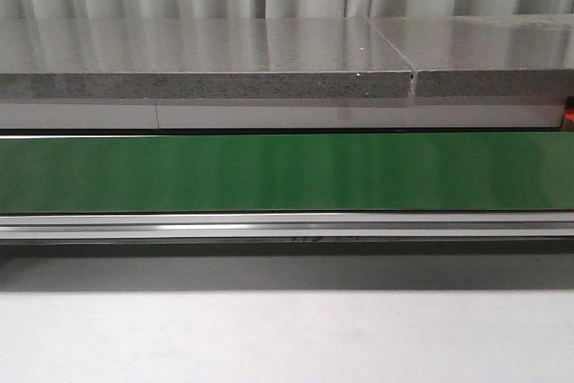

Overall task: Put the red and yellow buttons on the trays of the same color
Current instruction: 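Lower the red button into the red tray and open the right gripper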

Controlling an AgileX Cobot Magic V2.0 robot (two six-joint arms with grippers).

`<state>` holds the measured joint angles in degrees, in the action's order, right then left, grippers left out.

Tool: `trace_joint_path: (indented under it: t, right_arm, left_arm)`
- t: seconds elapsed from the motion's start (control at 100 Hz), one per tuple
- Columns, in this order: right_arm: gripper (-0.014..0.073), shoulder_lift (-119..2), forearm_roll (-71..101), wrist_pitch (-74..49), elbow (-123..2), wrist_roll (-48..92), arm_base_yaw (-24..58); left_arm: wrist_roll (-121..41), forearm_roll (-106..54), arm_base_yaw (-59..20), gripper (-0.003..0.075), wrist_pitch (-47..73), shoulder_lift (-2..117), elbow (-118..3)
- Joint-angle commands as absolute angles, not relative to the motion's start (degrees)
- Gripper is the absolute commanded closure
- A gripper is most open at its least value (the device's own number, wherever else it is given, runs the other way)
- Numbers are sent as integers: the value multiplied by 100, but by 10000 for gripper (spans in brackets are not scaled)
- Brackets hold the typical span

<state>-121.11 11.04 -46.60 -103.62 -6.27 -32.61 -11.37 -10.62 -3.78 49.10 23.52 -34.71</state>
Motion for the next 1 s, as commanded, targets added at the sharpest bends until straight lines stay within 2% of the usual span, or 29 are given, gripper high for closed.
trace_joint_path:
  t: [0.0,0.11,0.15,0.2,0.3,0.35,0.39,0.76,0.88,0.99]
  right_arm:
    - [429,-11886,1284,-4319,-10547,-630,-3285]
    - [423,-11989,1368,-4344,-10553,-630,-3285]
    - [392,-12009,1381,-4349,-10553,-625,-3285]
    - [312,-12009,1387,-4349,-10553,-625,-3285]
    - [53,-11999,1387,-4356,-10553,-625,-3285]
    - [-38,-11977,1387,-4395,-10553,-625,-3285]
    - [-76,-11971,1387,-4414,-10553,-625,-3285]
    - [33,-11241,1245,-4679,-10553,0,-3279]
    - [186,-10860,1187,-4735,-10532,0,-3273]
    - [417,-10449,1183,-4649,-10409,0,-3170]
  left_arm:
    - [-1127,-1190,-416,741,4545,2375,-3629]
    - [-1127,-1190,-416,741,4545,2375,-3629]
    - [-1127,-1190,-416,741,4545,2375,-3629]
    - [-1127,-1190,-416,741,4545,2375,-3629]
    - [-1127,-1190,-416,741,4545,2375,-3629]
    - [-1127,-1190,-416,741,4545,2375,-3629]
    - [-1127,-1190,-416,741,4545,2375,-3629]
    - [-1127,-1190,-416,741,4545,2375,-3629]
    - [-1127,-1190,-416,741,4545,2375,-3629]
    - [-1127,-1190,-416,741,4545,2375,-3629]
